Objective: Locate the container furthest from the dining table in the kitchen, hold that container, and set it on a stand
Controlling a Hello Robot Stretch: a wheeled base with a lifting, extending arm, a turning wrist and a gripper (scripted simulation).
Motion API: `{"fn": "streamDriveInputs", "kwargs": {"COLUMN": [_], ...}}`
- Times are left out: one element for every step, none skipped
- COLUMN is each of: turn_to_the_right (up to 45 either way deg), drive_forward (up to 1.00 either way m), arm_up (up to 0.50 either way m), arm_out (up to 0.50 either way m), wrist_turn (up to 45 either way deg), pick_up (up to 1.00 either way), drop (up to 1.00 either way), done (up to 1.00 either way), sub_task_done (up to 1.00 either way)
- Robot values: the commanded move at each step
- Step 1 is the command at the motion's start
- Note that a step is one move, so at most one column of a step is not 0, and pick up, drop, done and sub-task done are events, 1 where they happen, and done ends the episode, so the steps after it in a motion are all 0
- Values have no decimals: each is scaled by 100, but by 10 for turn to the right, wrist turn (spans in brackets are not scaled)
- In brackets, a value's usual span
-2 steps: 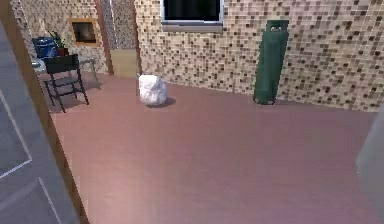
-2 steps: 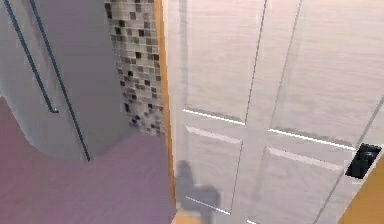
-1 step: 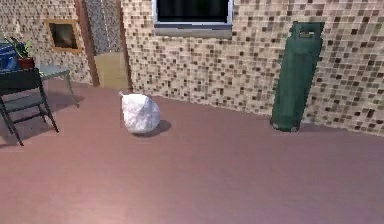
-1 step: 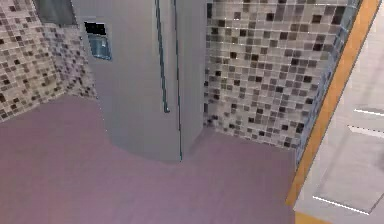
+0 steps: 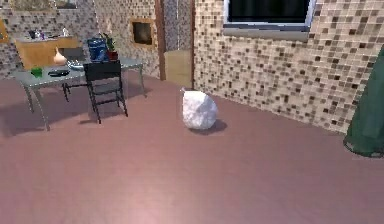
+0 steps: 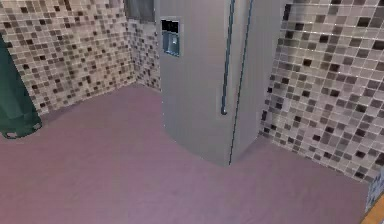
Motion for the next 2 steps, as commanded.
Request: {"fn": "streamDriveInputs", "kwargs": {"turn_to_the_right": [0, -450], "drive_forward": [45, 0], "arm_up": [0, 0], "arm_out": [0, 0], "wrist_turn": [0, 0], "pick_up": [0, 0], "drop": [0, 0], "done": [0, 0], "sub_task_done": [0, 0]}}
